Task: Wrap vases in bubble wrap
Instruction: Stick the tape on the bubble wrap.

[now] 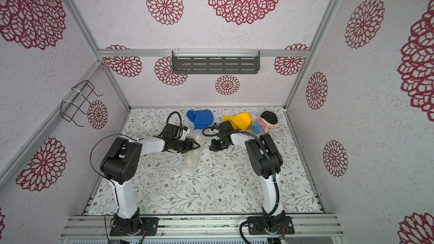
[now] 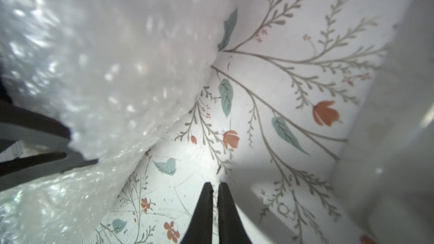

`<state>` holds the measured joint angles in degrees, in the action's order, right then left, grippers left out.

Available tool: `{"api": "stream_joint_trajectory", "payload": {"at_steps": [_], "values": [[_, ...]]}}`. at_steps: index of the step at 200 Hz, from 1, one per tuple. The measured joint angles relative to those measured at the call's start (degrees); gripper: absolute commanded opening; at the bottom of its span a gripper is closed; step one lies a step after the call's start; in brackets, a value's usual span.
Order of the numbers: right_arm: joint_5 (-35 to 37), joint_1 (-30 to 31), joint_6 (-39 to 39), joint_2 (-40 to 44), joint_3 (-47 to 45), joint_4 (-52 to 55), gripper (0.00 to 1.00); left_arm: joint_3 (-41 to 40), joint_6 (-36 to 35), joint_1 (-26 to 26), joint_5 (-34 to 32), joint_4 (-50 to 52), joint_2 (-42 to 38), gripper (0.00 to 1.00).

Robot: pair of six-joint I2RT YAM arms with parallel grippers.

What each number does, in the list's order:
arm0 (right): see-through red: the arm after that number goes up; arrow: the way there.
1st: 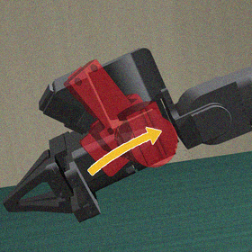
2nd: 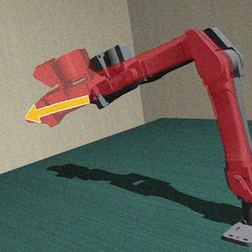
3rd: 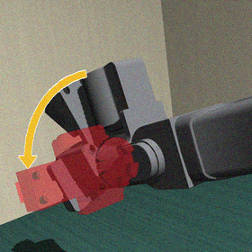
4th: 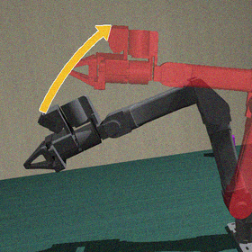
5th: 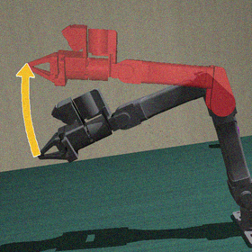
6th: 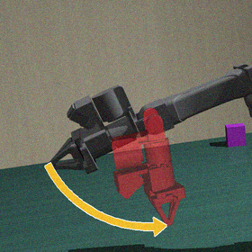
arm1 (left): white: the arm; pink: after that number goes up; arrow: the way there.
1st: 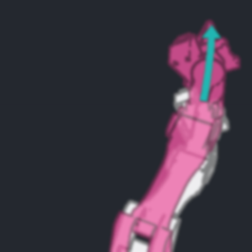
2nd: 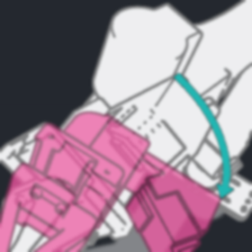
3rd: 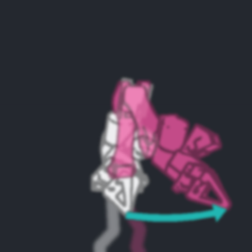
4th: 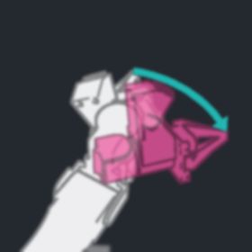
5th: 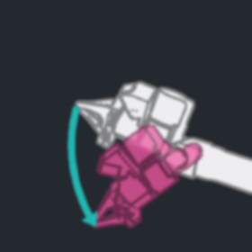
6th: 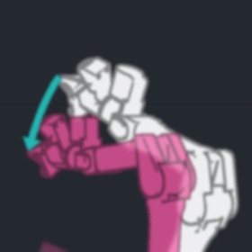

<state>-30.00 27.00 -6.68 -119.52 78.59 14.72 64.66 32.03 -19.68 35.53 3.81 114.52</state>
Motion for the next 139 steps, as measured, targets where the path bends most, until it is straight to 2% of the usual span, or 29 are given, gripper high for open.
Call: {"api": "stream_joint_trajectory", "payload": {"at_steps": [26,76,112,139], "values": [[-0.6,0.5,-1.0,-0.3,1.6,-0.3,0.09,0.0,-0.1,0.0,0.0,0.0,0.0,0.00],[-3.8,3.3,-5.1,-4.6,11.7,-3.1,0.08,0.0,0.4,0.3,-0.3,0.1,0.0,0.00],[-4.6,3.1,-6.0,-5.1,11.7,-3.7,0.07,0.1,0.5,0.6,-0.5,0.1,0.0,0.00],[-3.6,2.2,-5.5,-3.5,7.8,-4.2,0.08,0.1,0.3,0.4,-0.3,0.1,0.0,0.00]]}}
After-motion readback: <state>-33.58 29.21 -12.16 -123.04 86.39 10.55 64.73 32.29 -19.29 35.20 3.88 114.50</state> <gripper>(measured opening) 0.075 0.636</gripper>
